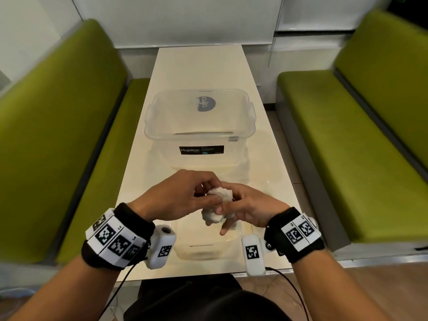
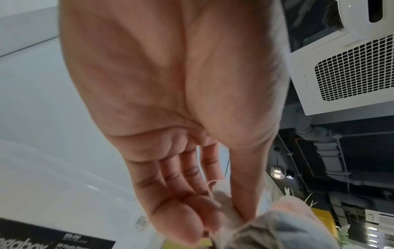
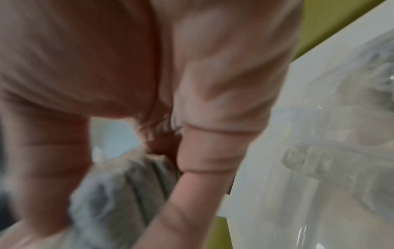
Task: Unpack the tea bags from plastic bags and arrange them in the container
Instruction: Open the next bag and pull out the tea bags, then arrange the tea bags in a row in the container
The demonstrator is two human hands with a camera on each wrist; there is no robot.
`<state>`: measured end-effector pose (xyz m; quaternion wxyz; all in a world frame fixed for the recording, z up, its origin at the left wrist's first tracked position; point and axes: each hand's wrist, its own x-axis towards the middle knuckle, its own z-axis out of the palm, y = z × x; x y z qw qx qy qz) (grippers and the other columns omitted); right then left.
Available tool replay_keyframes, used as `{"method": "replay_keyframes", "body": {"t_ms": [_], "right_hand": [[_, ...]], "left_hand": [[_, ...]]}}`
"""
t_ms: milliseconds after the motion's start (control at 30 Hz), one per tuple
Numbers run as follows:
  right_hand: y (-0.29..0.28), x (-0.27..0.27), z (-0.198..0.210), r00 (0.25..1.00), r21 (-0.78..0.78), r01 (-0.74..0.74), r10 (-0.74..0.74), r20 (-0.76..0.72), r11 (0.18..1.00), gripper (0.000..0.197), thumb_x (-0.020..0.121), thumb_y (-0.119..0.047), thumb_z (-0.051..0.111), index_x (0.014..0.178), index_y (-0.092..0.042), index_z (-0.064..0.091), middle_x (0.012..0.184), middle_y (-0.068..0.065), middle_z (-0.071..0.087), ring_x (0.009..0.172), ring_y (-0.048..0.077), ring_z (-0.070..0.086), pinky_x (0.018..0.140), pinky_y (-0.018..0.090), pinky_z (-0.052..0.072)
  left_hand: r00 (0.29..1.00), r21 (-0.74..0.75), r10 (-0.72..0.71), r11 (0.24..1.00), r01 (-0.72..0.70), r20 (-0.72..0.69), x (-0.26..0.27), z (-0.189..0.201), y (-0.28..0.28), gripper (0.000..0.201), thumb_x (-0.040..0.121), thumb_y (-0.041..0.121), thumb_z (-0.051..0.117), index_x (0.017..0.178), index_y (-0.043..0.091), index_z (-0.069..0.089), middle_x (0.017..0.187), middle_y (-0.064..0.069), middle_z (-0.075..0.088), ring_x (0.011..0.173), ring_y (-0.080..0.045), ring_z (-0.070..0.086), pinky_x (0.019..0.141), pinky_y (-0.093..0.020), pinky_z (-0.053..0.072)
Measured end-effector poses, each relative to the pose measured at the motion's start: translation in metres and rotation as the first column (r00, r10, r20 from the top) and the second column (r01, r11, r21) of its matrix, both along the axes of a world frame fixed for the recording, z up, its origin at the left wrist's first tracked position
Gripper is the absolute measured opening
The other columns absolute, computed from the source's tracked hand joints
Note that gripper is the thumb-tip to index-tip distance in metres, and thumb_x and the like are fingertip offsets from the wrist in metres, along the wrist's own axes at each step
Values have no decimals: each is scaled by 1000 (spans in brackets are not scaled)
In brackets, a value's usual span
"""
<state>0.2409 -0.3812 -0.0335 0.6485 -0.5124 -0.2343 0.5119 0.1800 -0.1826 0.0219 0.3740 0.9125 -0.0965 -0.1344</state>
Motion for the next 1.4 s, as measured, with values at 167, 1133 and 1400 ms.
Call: {"method": "replay_keyframes", "body": {"t_ms": [167, 1133, 1400], "right_hand": [[2, -2, -10, 975, -2, 223, -223, -2, 975, 44, 87, -2, 65, 131, -4, 59, 111, 16, 68, 104, 33, 69, 84, 38, 60], [10, -1, -9, 777, -80, 595, -598, -197, 800, 21, 103, -6, 52, 108, -15, 70, 106, 13, 74, 78, 26, 73, 60, 36, 61], [7, -2, -14, 835, -77, 535, -540, -107, 841, 50, 86, -42, 72, 123, -10, 65, 77, 6, 55, 71, 23, 65, 56, 34, 56]], "left_hand": [[987, -106, 136, 986, -128, 82, -4, -14, -1, 34, 93, 38, 71, 125, 36, 61, 112, 17, 64, 89, -5, 66, 77, -19, 56], [906, -537, 369, 731, -422, -209, -5, -30, -13, 19, 90, 11, 76, 108, 9, 70, 105, -19, 67, 80, -25, 73, 82, -32, 59], [851, -586, 476, 633, -506, -221, 6, -36, -6, 21, 91, 8, 73, 101, -5, 61, 108, -26, 67, 78, -25, 73, 84, -39, 61]]}}
